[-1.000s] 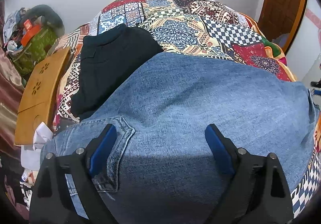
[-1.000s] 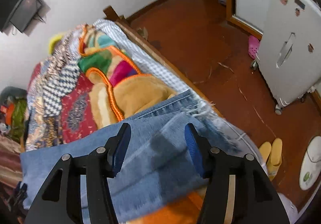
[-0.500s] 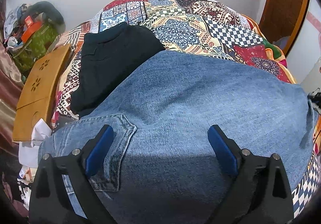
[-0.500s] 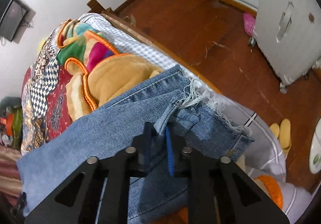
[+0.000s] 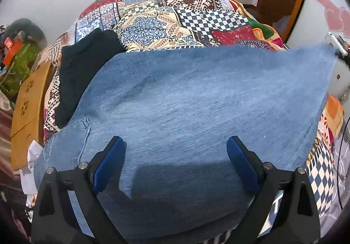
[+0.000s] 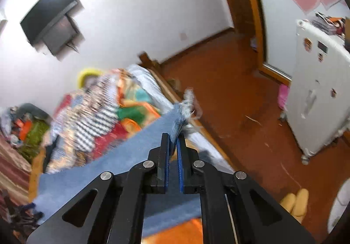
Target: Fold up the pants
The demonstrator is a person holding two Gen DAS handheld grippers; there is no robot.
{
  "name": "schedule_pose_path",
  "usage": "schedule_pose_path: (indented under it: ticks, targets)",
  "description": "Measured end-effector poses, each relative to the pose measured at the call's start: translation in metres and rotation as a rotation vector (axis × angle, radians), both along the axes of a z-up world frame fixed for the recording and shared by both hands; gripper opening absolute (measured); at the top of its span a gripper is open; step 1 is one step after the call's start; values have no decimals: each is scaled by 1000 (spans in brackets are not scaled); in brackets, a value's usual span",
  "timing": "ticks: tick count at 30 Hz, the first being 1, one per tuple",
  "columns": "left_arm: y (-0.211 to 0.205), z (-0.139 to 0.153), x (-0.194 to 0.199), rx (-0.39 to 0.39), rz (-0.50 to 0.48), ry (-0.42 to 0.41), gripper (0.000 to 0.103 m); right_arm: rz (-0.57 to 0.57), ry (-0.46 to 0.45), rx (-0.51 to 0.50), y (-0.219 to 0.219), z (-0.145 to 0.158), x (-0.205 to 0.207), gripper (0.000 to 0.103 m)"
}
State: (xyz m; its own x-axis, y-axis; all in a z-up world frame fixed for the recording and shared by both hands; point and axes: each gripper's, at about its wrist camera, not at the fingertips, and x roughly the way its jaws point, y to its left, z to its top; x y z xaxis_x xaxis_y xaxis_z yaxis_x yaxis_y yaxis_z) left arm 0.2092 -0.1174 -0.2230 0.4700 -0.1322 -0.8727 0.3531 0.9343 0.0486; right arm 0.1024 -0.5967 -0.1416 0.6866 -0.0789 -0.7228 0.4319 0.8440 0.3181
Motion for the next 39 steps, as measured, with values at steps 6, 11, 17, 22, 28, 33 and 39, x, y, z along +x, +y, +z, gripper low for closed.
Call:
schedule_pose_path:
  ticks: [6, 11, 17, 22, 28, 33, 39]
  targets:
    - [3, 0, -2, -29, 31, 10, 96, -2, 238, 84, -5, -89, -3, 5]
    - [17, 11, -7, -22, 78, -51, 96, -11, 281, 81, -3, -90, -7, 9]
    - [84, 44, -1, -81, 261, -156, 96, 108, 249, -38, 32, -39, 5, 13]
    - [165, 57, 9, -49, 444, -221, 96, 338, 97, -128, 120, 15, 37, 30]
    - [252, 54, 20, 23, 567, -254, 96, 638, -6, -178, 241, 44, 89, 35]
    - [310, 23, 34, 15, 627, -169, 96, 824, -14, -150, 326, 35, 128, 36]
    - [334, -47, 51, -94, 617, 42, 96, 975, 57, -165, 400, -4, 166, 39]
